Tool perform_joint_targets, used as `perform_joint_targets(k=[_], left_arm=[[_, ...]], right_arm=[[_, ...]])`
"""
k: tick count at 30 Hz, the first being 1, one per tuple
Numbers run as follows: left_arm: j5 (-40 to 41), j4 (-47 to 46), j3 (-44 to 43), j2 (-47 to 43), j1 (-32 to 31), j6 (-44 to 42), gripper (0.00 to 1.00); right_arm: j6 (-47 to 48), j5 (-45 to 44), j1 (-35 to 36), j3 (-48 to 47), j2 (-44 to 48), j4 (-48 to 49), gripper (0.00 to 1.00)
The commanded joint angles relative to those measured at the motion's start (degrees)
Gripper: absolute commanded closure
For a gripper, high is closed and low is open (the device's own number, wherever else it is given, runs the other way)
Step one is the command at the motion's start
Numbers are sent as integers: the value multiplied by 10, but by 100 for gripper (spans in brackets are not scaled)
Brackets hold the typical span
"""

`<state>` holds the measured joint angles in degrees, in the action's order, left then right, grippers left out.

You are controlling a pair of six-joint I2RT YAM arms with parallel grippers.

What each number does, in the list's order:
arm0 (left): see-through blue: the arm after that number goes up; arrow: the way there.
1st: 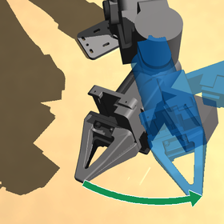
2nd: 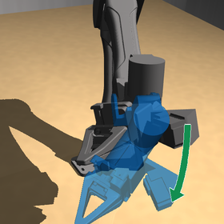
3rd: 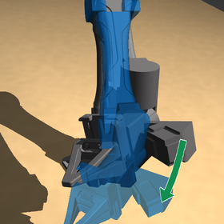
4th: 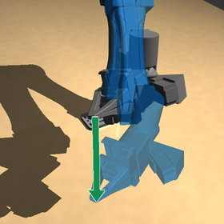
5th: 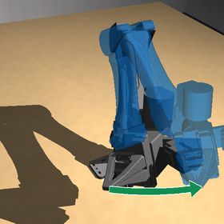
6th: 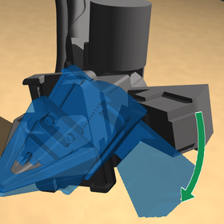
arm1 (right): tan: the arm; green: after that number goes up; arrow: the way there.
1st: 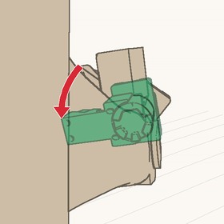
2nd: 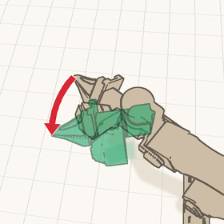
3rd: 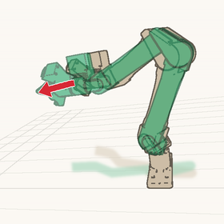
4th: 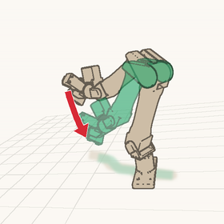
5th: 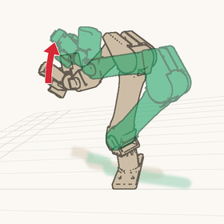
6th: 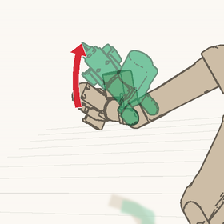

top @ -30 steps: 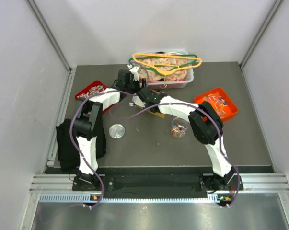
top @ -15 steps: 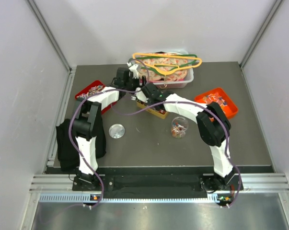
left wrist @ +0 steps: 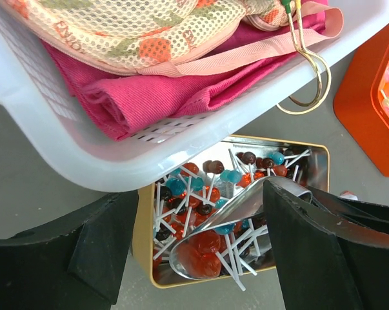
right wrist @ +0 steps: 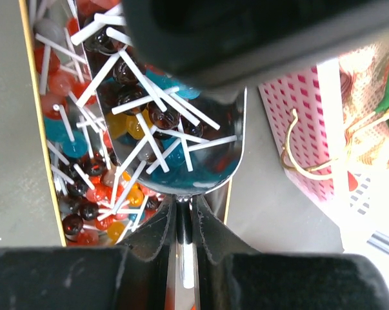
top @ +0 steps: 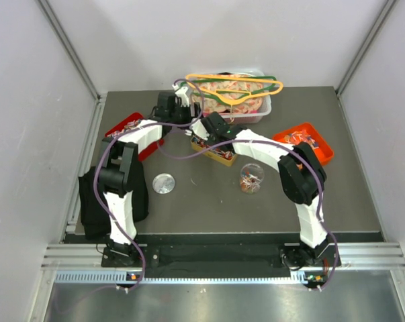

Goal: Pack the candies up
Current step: Scoop the fake candies from the storage box.

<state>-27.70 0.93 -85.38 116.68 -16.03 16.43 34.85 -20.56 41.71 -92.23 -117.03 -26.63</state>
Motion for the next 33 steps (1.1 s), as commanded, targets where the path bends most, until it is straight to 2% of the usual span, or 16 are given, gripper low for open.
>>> perform_joint_targets(k=[1, 11, 22, 33], left_arm=[[-28, 29, 3, -43, 38, -10, 17], [-53, 16, -4, -30, 33, 10, 17], [-20, 13, -14, -29, 36, 13, 16], [-20, 20, -28, -28, 74, 19, 16]], right_arm=[[-44, -67, -42, 13, 55, 27, 100], [4, -93, -25, 57, 68, 66, 100], [-3, -75, -19, 52, 83, 54, 100], [-31, 19, -19, 48, 140, -42, 100]])
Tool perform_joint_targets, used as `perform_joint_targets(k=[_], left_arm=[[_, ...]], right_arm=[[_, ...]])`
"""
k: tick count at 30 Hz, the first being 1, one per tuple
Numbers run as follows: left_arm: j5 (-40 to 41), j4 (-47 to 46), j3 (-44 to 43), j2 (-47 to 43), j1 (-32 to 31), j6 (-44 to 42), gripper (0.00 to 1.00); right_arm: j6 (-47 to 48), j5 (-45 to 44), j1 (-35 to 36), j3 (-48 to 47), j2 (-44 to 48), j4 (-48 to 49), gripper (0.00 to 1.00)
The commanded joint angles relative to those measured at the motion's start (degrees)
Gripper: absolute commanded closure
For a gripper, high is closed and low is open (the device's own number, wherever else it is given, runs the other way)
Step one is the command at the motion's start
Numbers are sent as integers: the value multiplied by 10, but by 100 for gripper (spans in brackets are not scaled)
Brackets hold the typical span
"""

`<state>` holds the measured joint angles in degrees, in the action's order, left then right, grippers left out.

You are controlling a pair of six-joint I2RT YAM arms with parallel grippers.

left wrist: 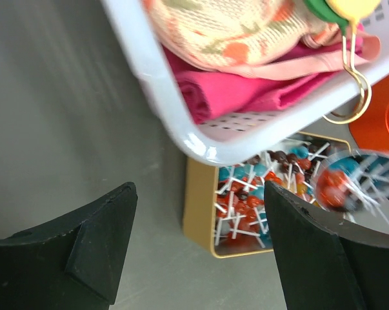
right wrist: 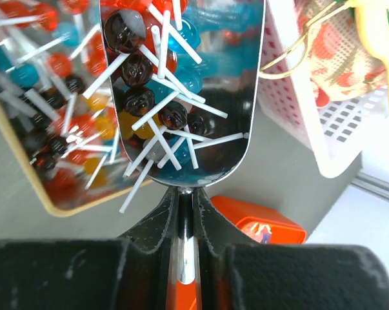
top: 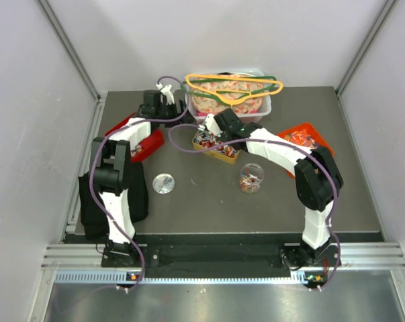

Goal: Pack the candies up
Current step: Scoop the fake candies from the storage box, then place the fake candies in the packing bottle.

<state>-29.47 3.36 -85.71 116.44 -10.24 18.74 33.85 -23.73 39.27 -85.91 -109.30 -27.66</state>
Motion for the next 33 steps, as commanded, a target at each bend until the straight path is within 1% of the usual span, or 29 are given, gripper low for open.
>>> perform_joint_targets(k=[1, 2, 6, 8, 9, 13, 16, 22, 26, 33], left_arm=[[-4, 0, -24, -26, 21, -7, 16], [-7, 7, -24, -31, 23, -13, 16], [-21, 21, -10, -50, 33, -34, 16], [-29, 31, -7, -60, 35, -48, 16], [-35, 38, -3, -63, 39, -51, 16], [-42, 60, 5, -85, 45, -71, 16], [-39, 77, 13, -101, 48, -90, 15], [-46, 125, -6, -111, 57, -113, 13], [-49, 156, -9, -123, 63, -124, 12], [-37, 203, -6, -149, 77, -152, 8]], right_arm=[[-20, 62, 5, -15, 69, -42, 100], [-14, 94, 5, -17, 85, -75, 100], [12, 147, -1, -19, 127, -149, 100], [30, 158, -9, -12, 145, -165, 100], [38, 165, -13, -10, 164, -198, 100], [71, 177, -38, 16, 219, -252, 100], [97, 178, -54, 49, 274, -284, 100], [134, 169, -65, 125, 365, -327, 100], [152, 148, -64, 180, 400, -339, 100], [177, 93, -64, 215, 420, -360, 100]])
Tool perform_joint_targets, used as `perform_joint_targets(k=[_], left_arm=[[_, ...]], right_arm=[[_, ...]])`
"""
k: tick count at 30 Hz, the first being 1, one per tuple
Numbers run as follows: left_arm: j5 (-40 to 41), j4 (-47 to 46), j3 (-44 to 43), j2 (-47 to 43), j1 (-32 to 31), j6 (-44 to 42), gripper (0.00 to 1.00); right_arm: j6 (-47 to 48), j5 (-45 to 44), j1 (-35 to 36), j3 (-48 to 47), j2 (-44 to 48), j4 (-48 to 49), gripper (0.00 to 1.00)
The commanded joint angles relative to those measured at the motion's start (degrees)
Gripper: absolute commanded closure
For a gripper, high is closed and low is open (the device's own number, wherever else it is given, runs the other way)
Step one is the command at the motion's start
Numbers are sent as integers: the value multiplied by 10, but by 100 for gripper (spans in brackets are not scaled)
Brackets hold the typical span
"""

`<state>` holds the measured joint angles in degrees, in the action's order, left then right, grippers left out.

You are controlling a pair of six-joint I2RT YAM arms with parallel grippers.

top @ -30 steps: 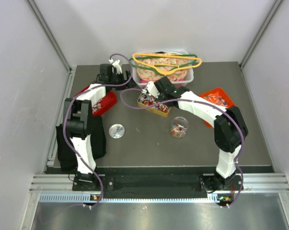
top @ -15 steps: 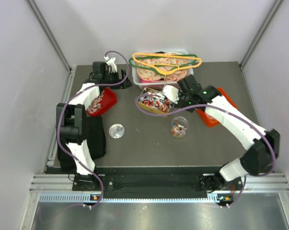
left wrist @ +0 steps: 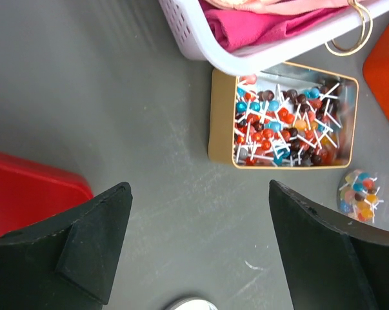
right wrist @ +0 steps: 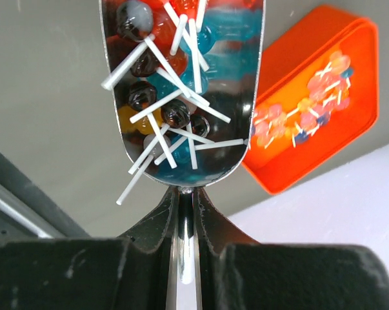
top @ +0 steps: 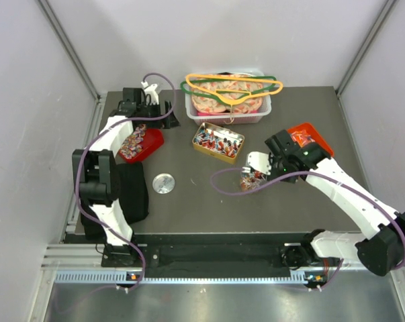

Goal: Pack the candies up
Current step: Place the fake candies in the packing bottle.

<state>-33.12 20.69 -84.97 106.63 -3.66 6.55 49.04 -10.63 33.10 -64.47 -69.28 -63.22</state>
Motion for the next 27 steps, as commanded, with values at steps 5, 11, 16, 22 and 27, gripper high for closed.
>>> perform_joint_targets(k=[5, 11, 16, 22, 27], left_arm=[[-4, 33, 2, -70, 18, -36, 1], [-13, 20, 14, -74, 19, -33, 1], [-20, 16, 9, -67, 20, -28, 1], [-19, 15, 13, -67, 25, -29, 1], [-21, 13, 22, -75, 32, -33, 1]], right_arm=[[37, -87, -2, -18, 2, -10, 100], [52, -133, 4, -15, -13, -4, 100], [45, -163, 31, -22, -34, -14, 100], [45, -185, 58, -41, -54, -29, 100], [47, -207, 74, -38, -71, -26, 100]])
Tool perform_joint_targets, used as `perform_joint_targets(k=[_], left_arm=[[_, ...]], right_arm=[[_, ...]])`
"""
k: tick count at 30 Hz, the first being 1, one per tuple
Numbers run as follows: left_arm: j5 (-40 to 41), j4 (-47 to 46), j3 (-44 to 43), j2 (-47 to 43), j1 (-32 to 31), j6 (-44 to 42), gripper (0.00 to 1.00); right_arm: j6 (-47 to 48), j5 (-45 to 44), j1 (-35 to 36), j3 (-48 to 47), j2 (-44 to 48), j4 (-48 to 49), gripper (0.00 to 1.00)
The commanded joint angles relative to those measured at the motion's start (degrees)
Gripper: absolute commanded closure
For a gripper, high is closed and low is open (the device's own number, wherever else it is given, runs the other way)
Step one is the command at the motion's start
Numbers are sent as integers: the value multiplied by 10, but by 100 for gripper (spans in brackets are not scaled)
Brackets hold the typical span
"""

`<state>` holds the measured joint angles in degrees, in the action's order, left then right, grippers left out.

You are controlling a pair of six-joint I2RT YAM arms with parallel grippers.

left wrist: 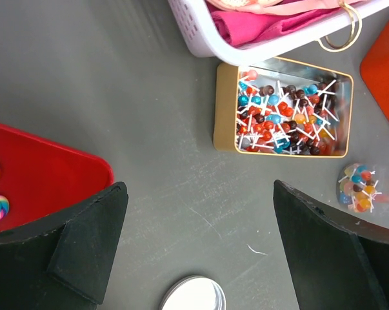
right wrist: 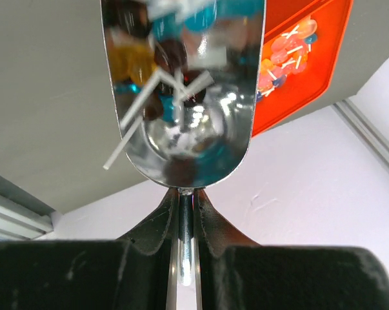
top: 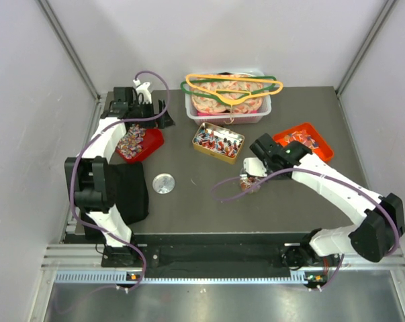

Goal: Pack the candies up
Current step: Place the fake candies in the packing bottle.

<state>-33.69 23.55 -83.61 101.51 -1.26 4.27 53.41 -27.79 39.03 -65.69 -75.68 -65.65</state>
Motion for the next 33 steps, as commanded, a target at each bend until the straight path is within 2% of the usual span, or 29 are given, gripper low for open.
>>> perform_joint_targets(k=[1, 15, 23, 29, 33], left_arm=[[-17, -17, 10, -25, 8, -10, 1], [-23, -17, 10, -29, 41, -15, 1], [8, -22, 2, -29, 64, -29, 1], [52, -33, -8, -14, 112, -55, 1], [94, -51, -23, 6, 133, -98, 1]], right_arm=[[6, -42, 15, -27, -9, 0, 100], [39, -118, 35, -47, -25, 4, 100], [59, -155, 43, -56, -25, 12, 100], [36, -108, 43, -133, -28, 7, 100], [-14, -43, 47, -215, -63, -38, 100]])
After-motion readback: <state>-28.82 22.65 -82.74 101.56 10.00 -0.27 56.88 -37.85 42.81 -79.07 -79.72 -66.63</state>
